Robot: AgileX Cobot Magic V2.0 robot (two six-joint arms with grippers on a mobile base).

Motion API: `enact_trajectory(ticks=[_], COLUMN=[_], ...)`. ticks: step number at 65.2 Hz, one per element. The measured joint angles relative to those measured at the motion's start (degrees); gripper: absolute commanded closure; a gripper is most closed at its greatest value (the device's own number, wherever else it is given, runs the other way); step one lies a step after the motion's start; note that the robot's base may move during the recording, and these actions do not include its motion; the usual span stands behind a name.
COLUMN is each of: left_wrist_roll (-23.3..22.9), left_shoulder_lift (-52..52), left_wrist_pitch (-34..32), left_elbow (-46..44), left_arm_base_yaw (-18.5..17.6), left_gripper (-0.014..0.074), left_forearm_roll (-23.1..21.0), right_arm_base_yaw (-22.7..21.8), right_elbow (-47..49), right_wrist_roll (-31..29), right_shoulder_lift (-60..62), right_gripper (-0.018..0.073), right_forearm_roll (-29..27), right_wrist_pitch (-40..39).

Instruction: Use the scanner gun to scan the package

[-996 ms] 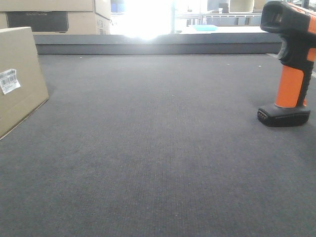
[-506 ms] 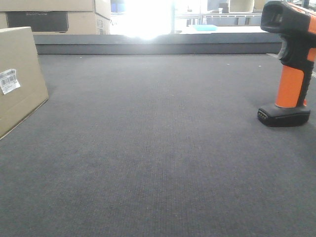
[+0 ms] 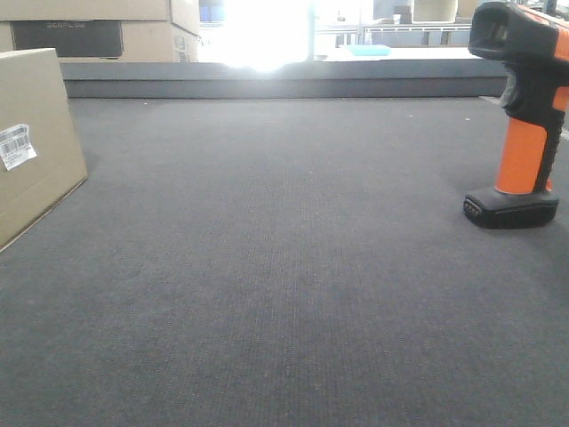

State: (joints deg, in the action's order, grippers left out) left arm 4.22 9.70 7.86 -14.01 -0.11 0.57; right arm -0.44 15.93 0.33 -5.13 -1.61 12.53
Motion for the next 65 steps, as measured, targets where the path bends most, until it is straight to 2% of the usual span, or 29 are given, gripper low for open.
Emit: enact_trajectory(ticks=[9, 18, 28, 65], left_wrist_roll=[-2.30, -2.72, -2.81, -2.81], left_shoulder_lift=[-4.48, -8.72, -9.34, -9.42], left_wrist_pitch=[-5.24, -7.86, -6.06, -5.82], left_elbow=[7.18, 13.34, 14.00, 14.09], left_arm_base_yaw=[0.00, 0.00, 0.00, 0.00], left_gripper=[0.0708, 0.0708, 0.0708, 0.0708], left_forearm_roll=[0.84, 0.96, 0.96, 0.96], right_arm_base_yaw=[0.00, 0.00, 0.00, 0.00], right_elbow=[0.00, 0.00, -0.09, -0.09], right_wrist_roll=[0.00, 0.00, 0.00, 0.00], right_shoulder_lift=[0.00, 0.00, 0.07, 0.14], right_gripper=[0.0712, 0.0712, 0.0712, 0.0712], right_forearm_roll=[0.00, 0.00, 0.00, 0.00], right_wrist_pitch=[0.09, 0.09, 0.21, 0.21])
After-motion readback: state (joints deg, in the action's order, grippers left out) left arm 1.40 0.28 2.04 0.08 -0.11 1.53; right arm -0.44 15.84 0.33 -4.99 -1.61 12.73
